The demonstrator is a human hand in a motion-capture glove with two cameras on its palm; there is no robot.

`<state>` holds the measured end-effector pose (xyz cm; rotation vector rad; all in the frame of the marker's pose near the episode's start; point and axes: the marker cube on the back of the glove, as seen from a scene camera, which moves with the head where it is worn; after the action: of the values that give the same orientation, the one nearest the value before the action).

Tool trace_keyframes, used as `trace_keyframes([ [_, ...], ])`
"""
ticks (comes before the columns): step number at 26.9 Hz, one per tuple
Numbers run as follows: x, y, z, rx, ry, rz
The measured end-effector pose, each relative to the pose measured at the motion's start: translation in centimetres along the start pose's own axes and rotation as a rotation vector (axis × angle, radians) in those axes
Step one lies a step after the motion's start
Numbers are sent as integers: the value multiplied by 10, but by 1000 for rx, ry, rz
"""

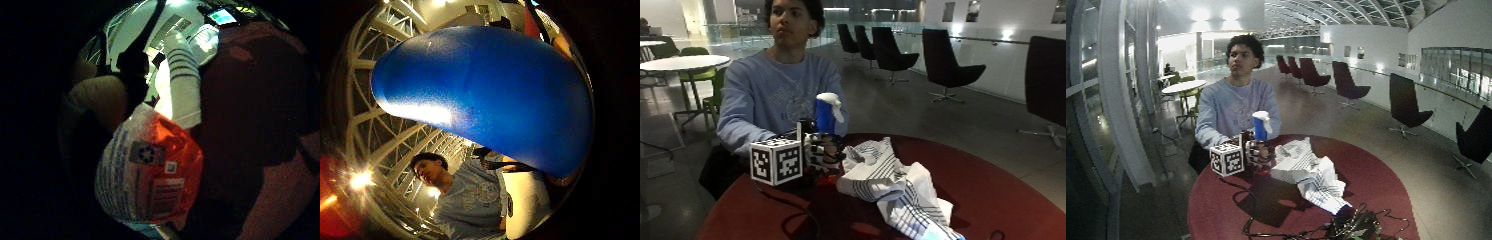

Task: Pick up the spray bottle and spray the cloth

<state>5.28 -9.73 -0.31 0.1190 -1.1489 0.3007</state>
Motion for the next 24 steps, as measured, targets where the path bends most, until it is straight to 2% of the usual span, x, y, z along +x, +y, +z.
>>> trace_keyframes([
  [6,-8,4,5,-83,18,60],
  [24,-4,5,20,-290,-15,423],
])
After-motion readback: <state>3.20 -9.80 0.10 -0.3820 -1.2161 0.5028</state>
